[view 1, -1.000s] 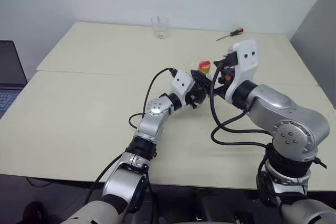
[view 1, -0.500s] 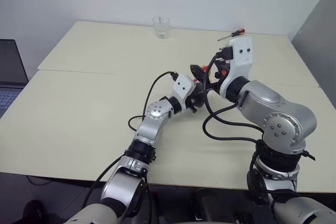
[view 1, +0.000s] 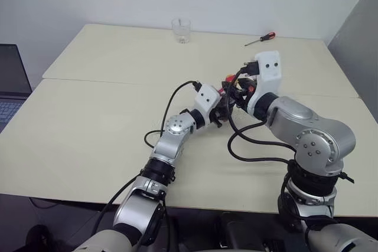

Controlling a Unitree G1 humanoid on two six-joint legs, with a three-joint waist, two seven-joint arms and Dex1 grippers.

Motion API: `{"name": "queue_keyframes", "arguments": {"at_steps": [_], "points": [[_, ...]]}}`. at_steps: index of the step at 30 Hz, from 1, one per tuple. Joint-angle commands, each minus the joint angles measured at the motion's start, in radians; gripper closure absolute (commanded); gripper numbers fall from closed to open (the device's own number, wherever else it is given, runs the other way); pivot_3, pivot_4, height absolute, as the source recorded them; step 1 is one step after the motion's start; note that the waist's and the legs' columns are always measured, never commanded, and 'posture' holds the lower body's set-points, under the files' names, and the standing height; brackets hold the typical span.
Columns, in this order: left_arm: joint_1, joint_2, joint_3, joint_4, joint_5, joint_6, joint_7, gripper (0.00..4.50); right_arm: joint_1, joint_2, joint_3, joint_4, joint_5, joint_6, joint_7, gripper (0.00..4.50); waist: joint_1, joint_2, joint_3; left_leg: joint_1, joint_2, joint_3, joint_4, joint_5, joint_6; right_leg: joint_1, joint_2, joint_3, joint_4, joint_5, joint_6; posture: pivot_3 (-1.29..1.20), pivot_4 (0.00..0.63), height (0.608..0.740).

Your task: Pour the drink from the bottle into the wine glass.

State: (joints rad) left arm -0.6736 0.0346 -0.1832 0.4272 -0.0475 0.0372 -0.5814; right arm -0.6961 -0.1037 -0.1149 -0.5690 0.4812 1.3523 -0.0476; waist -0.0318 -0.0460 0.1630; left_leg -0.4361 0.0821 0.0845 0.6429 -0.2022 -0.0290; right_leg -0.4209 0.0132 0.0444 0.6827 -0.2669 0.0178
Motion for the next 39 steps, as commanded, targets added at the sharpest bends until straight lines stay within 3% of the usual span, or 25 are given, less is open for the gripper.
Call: {"name": "queue_keyframes", "arguments": {"at_steps": [1,15,23,33,39], "points": [[-0.020,-0.003,-0.002,-0.054,-0.007,-0.013,-0.006,3.08,-0.016,0.002,-0.016,-0.049,-0.006,-0.005,0.000,3.04,0.000,0.000,0.000,0.000,0.000,0.000,0.000,0.000,0.000,0.000,0.000,0.000,0.000,0.000,0.000,0.00,0.150,0.740],[-0.051,0.027,0.018,-0.028,-0.043,0.012,-0.086,3.10,-0.056,-0.014,-0.146,-0.166,0.089,0.150,0.100,3.04,0.000,0.001,0.000,-0.001,0.000,-0.001,0.000,0.000,0.000,0.000,0.000,-0.001,-0.001,0.000,0.000,0.00,0.150,0.740],[-0.056,0.017,0.006,-0.021,-0.057,0.013,-0.122,3.12,-0.042,-0.010,-0.160,-0.191,0.068,0.183,0.112,0.41,-0.001,0.002,0.001,0.000,0.000,-0.001,-0.001,0.000,0.000,0.000,0.001,-0.001,0.000,-0.001,0.001,0.00,0.150,0.740],[-0.111,0.067,0.015,-0.001,-0.110,0.025,-0.282,3.13,-0.021,-0.068,-0.241,-0.316,0.085,0.262,0.126,0.38,0.000,0.003,0.001,-0.001,-0.001,-0.001,-0.001,0.000,0.000,0.000,0.000,-0.001,-0.001,-0.001,0.001,0.00,0.150,0.740],[-0.129,0.122,0.036,0.003,-0.181,0.069,-0.420,3.13,0.057,-0.151,-0.378,-0.431,0.268,0.262,0.173,0.38,-0.002,0.003,0.002,-0.001,0.000,-0.002,-0.003,0.000,0.000,0.000,0.000,-0.001,-0.002,-0.003,0.001,0.00,0.150,0.740]]}}
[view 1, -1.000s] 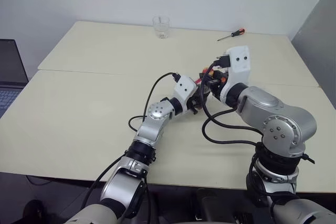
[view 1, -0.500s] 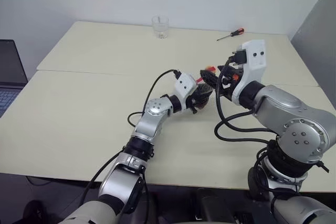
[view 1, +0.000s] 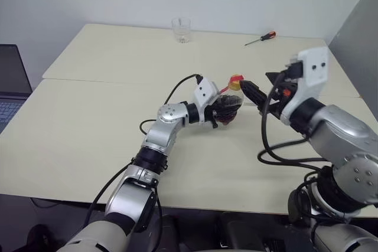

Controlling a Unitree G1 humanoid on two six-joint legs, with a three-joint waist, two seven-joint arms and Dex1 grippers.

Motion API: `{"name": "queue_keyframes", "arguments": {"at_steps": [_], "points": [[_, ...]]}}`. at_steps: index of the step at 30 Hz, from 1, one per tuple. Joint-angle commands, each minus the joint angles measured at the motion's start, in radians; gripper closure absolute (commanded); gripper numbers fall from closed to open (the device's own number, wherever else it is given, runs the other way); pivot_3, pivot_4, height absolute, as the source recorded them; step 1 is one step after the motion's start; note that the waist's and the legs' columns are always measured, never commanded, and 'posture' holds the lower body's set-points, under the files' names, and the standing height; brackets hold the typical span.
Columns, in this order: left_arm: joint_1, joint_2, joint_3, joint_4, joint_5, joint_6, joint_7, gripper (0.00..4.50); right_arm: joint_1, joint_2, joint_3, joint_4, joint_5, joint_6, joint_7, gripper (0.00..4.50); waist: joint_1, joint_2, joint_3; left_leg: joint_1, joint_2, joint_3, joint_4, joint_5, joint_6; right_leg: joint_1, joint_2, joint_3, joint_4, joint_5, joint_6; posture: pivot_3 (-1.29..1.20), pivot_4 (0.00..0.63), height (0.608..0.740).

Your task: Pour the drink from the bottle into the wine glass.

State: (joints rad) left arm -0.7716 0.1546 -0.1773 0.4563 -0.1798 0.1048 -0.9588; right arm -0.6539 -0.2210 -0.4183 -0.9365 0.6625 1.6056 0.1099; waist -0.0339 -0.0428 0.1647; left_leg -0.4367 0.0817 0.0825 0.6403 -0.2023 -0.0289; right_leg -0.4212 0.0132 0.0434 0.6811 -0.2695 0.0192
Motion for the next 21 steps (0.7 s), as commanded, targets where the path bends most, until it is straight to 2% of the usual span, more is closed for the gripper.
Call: {"name": "queue_keyframes", "arguments": {"at_steps": [1,2,14,21], "points": [[-0.035,0.005,0.032,-0.023,-0.054,0.002,-0.055,3.13,0.024,-0.043,-0.092,-0.063,0.111,0.009,0.006,0.38,0.001,0.000,0.000,0.000,0.000,0.000,0.000,0.000,0.000,0.000,0.000,0.000,0.000,0.000,0.000,0.00,0.150,0.740],[-0.039,0.008,0.033,-0.018,-0.057,0.002,-0.064,3.13,0.028,-0.051,-0.104,-0.059,0.133,0.009,-0.007,0.38,0.001,0.000,0.000,0.000,0.000,0.000,0.000,0.000,0.000,0.000,0.000,0.000,0.000,0.000,0.000,0.00,0.150,0.740],[-0.065,-0.023,0.008,0.051,-0.006,-0.057,-0.070,3.13,-0.002,0.269,0.098,-0.077,0.055,0.009,-0.387,0.38,0.000,0.003,0.002,0.000,0.000,0.000,0.000,0.000,0.001,0.000,0.000,0.001,0.000,-0.001,0.001,0.00,0.150,0.740],[-0.072,-0.029,0.005,0.071,0.006,-0.065,-0.081,3.13,0.011,0.319,0.152,-0.088,0.030,0.009,-0.474,0.38,0.000,0.003,0.002,0.000,0.000,0.000,0.000,0.000,0.001,0.000,0.000,0.000,0.000,-0.001,0.001,0.00,0.150,0.740]]}}
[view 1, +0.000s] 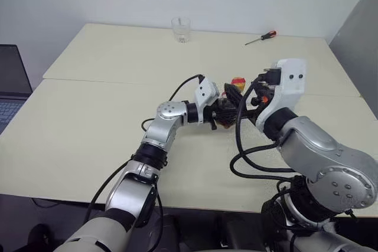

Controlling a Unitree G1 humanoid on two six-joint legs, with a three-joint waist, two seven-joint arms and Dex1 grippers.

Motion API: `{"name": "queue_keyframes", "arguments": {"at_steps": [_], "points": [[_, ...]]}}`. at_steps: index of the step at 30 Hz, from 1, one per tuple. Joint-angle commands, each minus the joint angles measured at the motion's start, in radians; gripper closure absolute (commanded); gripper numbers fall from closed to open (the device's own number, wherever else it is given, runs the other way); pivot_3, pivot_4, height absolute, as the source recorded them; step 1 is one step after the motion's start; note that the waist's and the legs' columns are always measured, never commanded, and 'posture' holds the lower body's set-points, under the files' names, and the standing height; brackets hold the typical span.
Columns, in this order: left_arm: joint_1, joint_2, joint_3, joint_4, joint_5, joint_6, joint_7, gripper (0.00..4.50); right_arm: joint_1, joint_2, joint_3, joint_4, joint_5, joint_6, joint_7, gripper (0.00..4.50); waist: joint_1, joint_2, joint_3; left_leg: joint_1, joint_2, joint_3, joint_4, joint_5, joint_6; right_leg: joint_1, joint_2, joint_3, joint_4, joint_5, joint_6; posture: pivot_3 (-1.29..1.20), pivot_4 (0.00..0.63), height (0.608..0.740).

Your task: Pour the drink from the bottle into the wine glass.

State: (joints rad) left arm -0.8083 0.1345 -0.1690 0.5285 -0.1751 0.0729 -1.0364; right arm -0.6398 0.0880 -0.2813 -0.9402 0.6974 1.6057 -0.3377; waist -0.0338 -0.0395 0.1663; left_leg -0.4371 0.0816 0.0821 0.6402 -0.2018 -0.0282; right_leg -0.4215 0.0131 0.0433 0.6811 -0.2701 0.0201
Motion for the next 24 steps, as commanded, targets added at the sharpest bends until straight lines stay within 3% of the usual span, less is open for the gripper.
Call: {"name": "queue_keyframes", "arguments": {"at_steps": [1,18,22,24], "points": [[-0.036,-0.010,-0.003,0.003,0.003,-0.035,-0.002,3.13,-0.001,0.012,0.019,-0.088,-0.008,0.009,-0.032,0.38,0.000,0.000,0.000,0.000,0.000,0.000,0.000,0.000,0.000,0.000,0.000,0.000,0.000,0.000,0.000,0.00,0.150,0.740],[-0.047,-0.029,-0.005,0.013,0.016,-0.041,-0.009,3.13,-0.021,0.021,0.062,-0.042,-0.106,0.009,-0.068,0.38,-0.001,0.000,0.000,0.000,0.000,-0.001,0.000,0.000,0.000,0.000,0.000,0.000,0.000,0.000,0.000,0.00,0.150,0.740],[-0.050,-0.031,-0.004,0.015,0.016,-0.041,-0.006,3.13,-0.026,0.031,0.068,-0.036,-0.134,0.009,-0.051,1.27,-0.001,0.000,0.000,0.000,0.000,0.000,0.000,0.000,0.000,0.000,0.000,0.000,0.000,0.000,0.000,0.00,0.150,0.740],[-0.050,-0.031,-0.004,0.015,0.016,-0.042,-0.006,3.13,-0.026,0.034,0.071,-0.035,-0.146,0.009,-0.039,1.31,-0.001,0.000,0.000,0.000,0.000,0.000,0.000,0.000,0.000,0.000,0.000,0.000,0.000,0.000,0.000,0.00,0.150,0.740]]}}
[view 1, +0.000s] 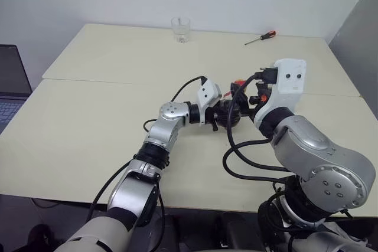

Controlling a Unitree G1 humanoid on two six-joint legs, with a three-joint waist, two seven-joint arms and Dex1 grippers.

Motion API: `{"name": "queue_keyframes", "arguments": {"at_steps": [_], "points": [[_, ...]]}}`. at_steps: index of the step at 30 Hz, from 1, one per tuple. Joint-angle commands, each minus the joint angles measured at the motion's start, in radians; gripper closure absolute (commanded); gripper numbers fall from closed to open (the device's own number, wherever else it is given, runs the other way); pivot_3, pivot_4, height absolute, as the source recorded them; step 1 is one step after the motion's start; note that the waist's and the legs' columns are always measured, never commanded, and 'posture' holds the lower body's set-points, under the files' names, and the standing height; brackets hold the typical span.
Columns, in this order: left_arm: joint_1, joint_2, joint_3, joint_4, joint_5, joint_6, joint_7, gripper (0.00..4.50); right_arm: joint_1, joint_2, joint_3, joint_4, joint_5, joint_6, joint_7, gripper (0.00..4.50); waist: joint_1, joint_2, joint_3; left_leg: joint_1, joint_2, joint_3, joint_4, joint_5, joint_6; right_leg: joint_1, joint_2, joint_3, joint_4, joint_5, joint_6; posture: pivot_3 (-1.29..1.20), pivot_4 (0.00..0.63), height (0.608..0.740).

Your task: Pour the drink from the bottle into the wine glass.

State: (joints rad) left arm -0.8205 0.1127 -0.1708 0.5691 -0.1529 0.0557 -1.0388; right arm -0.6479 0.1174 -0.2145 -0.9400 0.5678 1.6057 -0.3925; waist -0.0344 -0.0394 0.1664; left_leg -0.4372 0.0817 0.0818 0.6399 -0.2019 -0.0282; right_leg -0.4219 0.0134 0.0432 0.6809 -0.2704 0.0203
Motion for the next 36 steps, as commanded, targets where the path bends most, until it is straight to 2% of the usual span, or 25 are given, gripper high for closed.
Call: {"name": "queue_keyframes", "arguments": {"at_steps": [1,17,20,24,29,32,35,36], "points": [[-0.037,-0.009,-0.002,-0.027,-0.007,-0.025,-0.004,3.13,-0.018,0.007,0.005,-0.035,-0.021,0.009,0.020,1.31,0.000,0.000,0.000,0.000,0.000,0.000,0.000,0.000,0.000,0.000,0.000,0.000,0.000,0.000,0.000,0.00,0.150,0.740],[-0.027,-0.018,-0.013,-0.042,-0.002,-0.028,-0.002,3.13,-0.009,0.014,0.023,-0.013,-0.074,0.009,0.083,1.31,0.000,0.000,0.000,0.000,0.000,0.000,0.000,0.000,0.000,0.000,0.000,0.000,0.000,0.000,0.000,0.00,0.150,0.740],[-0.019,-0.019,-0.020,-0.051,-0.002,-0.028,0.002,3.13,-0.008,0.014,0.026,-0.015,-0.083,0.009,0.093,1.90,0.000,0.000,0.000,0.000,0.000,0.000,0.000,0.000,0.000,0.000,0.000,0.000,0.000,0.000,0.000,0.00,0.150,0.740],[-0.006,-0.018,-0.021,-0.072,-0.012,-0.012,-0.001,3.13,-0.009,0.019,0.026,-0.015,-0.092,0.009,0.101,3.28,0.000,0.000,0.000,0.000,0.000,0.000,0.000,0.000,0.000,0.000,0.000,0.000,0.000,0.000,0.000,0.00,0.150,0.740],[0.001,-0.017,-0.017,-0.094,-0.022,0.003,-0.002,3.13,-0.010,0.012,0.010,-0.012,-0.093,0.009,0.117,3.29,0.000,0.000,0.000,0.000,0.000,0.000,0.000,0.000,0.000,0.000,0.000,0.000,0.000,0.000,0.000,0.00,0.150,0.740],[0.006,-0.017,-0.017,-0.110,-0.027,0.014,-0.003,3.13,-0.002,-0.059,-0.013,-0.006,-0.065,0.009,0.181,3.29,0.000,0.000,0.000,0.000,0.000,0.000,0.000,0.000,0.000,0.000,0.000,0.000,0.000,0.000,0.000,0.00,0.150,0.740],[0.014,-0.018,-0.013,-0.128,-0.034,0.026,-0.001,3.13,0.027,-0.277,-0.058,0.032,0.023,-0.026,0.408,3.29,0.001,0.000,0.000,0.000,0.000,0.001,0.000,0.000,0.000,0.000,-0.001,0.000,-0.001,0.000,0.000,0.00,0.150,0.740],[0.020,-0.017,-0.011,-0.135,-0.037,0.029,0.001,3.14,0.059,-0.377,-0.058,0.056,0.051,-0.088,0.511,3.29,0.002,0.000,0.000,0.000,-0.001,0.001,0.000,0.000,0.000,0.001,-0.001,0.000,-0.001,0.000,0.000,0.00,0.150,0.740]]}}
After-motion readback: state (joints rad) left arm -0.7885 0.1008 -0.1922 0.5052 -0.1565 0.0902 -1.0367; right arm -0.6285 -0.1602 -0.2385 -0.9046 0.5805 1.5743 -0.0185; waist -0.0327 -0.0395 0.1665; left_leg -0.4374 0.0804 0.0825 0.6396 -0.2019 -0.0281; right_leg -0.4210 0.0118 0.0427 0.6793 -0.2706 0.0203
